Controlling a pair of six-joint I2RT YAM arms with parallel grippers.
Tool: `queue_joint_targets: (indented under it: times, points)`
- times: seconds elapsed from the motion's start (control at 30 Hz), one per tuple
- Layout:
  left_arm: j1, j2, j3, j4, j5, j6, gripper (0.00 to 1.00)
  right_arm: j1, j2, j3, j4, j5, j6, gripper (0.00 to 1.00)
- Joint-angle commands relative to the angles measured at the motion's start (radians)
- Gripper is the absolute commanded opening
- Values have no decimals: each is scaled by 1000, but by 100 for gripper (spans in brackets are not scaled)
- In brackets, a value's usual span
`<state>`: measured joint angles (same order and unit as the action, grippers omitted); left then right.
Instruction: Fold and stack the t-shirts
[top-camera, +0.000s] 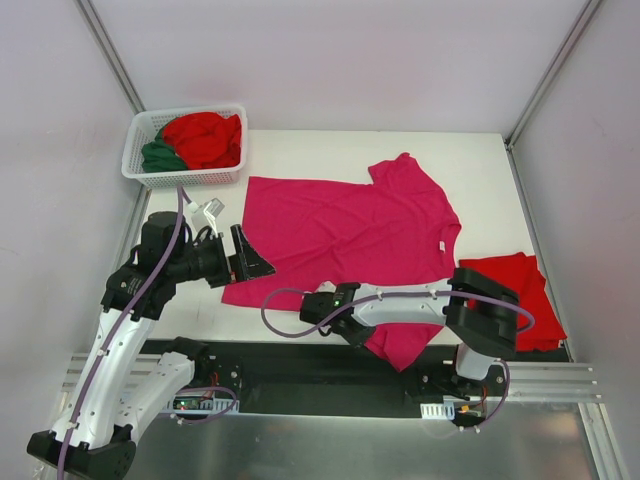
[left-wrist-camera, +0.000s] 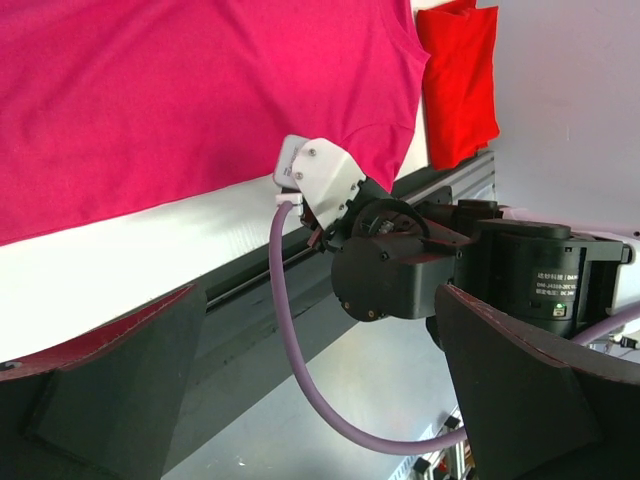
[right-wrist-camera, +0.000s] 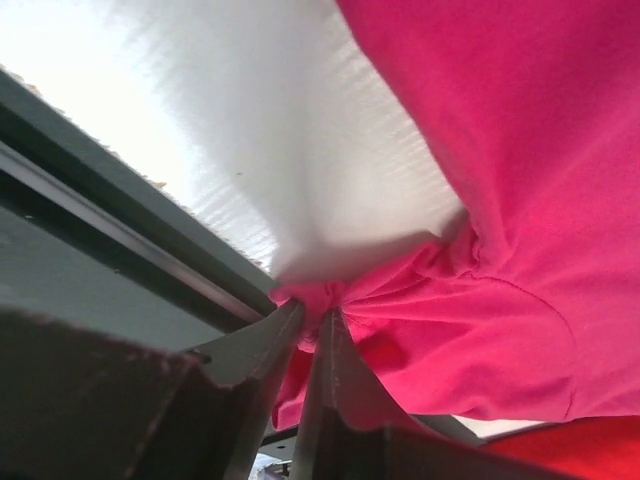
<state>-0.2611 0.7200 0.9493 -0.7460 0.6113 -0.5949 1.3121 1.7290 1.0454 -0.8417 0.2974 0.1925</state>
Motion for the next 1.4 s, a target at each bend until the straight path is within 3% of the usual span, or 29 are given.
queue_joint_targets:
  times: [0.0, 0.37, 0.9, 1.17, 1.37]
  points:
    - [-3, 2, 8, 4, -19, -6, 99, -2, -39, 47, -23, -78, -33, 17]
    - [-3, -13, -21, 5, -27, -13, 99, -1, -37, 44, -33, -161, -48, 34]
    - [-3, -14, -17, 5, -22, -13, 99, -8, -22, 8, -20, -93, -65, 31]
    - [-3, -4, -9, 5, -18, -8, 99, -27, -19, 14, -10, -104, -76, 11]
    - [-1, -11, -12, 5, -18, -11, 99, -28, -5, 71, -33, -122, -77, 2]
